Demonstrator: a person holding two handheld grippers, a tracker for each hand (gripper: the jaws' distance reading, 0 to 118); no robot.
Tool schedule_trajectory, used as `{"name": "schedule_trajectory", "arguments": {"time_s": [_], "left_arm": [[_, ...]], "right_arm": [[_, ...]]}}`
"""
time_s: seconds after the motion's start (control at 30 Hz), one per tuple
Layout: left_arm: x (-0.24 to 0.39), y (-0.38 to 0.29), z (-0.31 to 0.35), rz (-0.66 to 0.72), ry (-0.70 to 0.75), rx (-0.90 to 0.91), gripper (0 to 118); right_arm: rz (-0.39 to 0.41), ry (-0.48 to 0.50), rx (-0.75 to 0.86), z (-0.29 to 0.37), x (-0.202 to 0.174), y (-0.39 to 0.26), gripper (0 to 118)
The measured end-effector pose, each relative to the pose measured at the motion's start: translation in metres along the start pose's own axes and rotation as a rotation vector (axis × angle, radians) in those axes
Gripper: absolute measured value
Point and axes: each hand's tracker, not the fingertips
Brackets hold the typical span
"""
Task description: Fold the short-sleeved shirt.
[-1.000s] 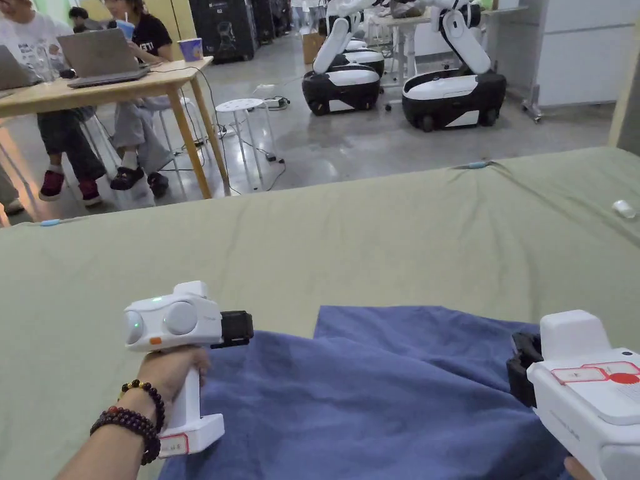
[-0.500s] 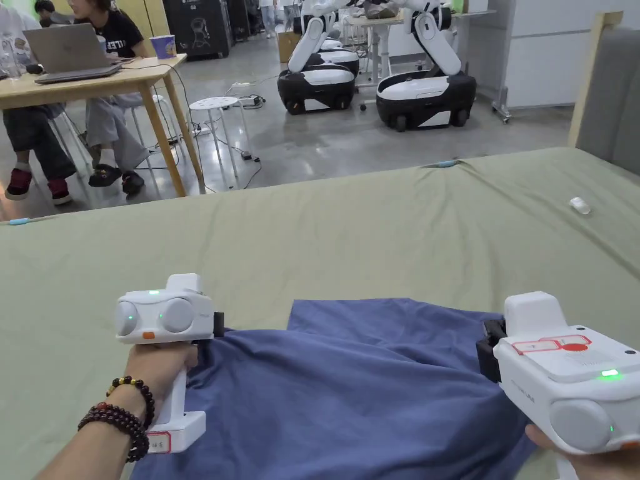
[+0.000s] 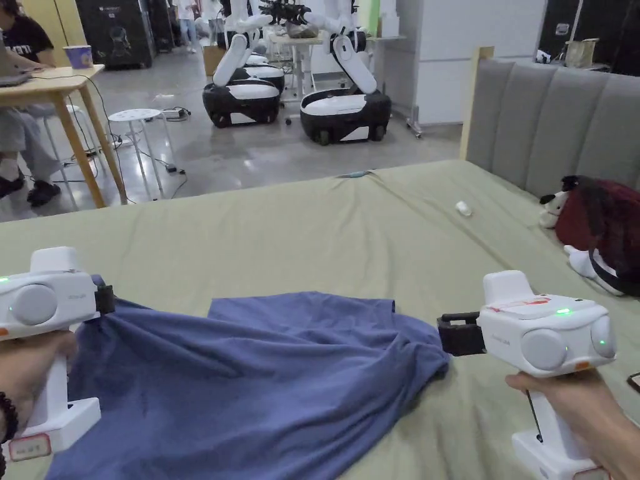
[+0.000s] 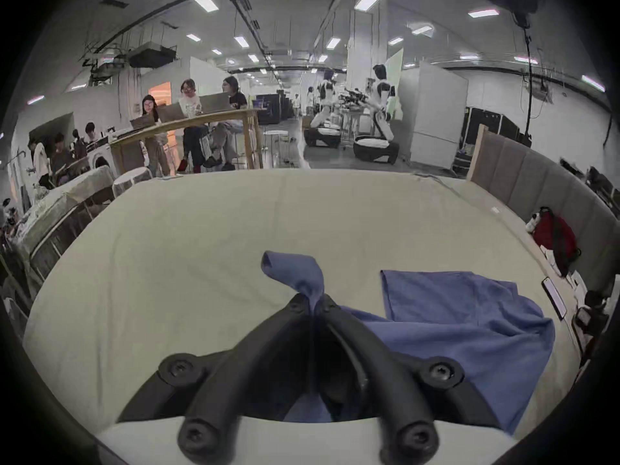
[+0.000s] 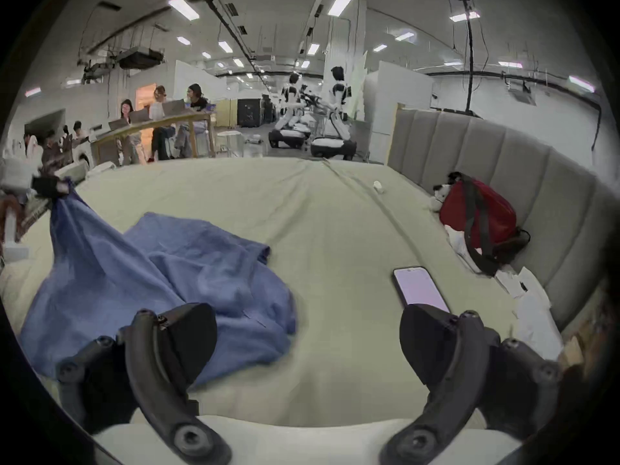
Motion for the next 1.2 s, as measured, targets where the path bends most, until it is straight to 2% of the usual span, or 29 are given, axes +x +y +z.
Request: {"name": "schedule_trajectory", "arguments": {"time_s": [0.17,0.27,0.33,0.43,0.5,0.53,0.57,0.63,0.67,0.77,0.9,1.1,1.2], "left_arm": [[0.000,0.000,-0.006,0.015,0.000,0.007,1],[0.001,-0.002,-0.011,0.006,0.004,-0.001,1],[0.002,-0.004,-0.014,-0.003,0.002,-0.003,1],[-0.003,-0.005,-0.017,-0.009,0.001,-0.008,1],[-0.005,-0.007,-0.019,-0.007,0.000,-0.010,1],[-0.007,-0.008,-0.020,-0.001,-0.002,-0.014,1],[-0.008,-0.009,-0.021,0.001,-0.004,-0.017,1],[-0.008,-0.011,-0.020,-0.003,0.000,-0.017,1],[-0.009,-0.012,-0.019,-0.005,0.003,-0.016,1],[-0.010,-0.012,-0.013,-0.002,0.003,-0.010,1],[-0.013,-0.002,0.005,-0.002,0.001,0.024,1],[-0.025,0.034,0.046,0.016,0.036,0.136,1],[-0.033,0.062,0.067,0.040,0.059,0.199,1]], "right_arm": [[0.000,0.037,-0.081,-0.021,-0.001,-0.018,109],[0.047,0.059,-0.126,-0.046,-0.016,-0.027,106],[0.060,0.080,-0.163,-0.061,-0.026,-0.029,101],[0.052,0.112,-0.191,-0.086,-0.036,-0.028,84],[0.040,0.182,-0.207,-0.096,-0.043,-0.025,76],[0.051,0.177,-0.207,-0.097,-0.045,-0.021,71],[0.064,0.177,-0.208,-0.097,-0.048,-0.018,62],[0.066,0.221,-0.200,-0.091,-0.049,-0.012,12],[0.049,0.252,-0.169,-0.084,-0.048,-0.009,12],[0.069,0.205,-0.097,-0.067,-0.057,-0.001,12],[0.016,0.214,0.032,-0.040,-0.063,0.022,12],[0.065,0.160,0.264,-0.012,-0.084,0.080,12],[0.037,0.145,0.342,0.003,-0.098,0.122,12]]}}
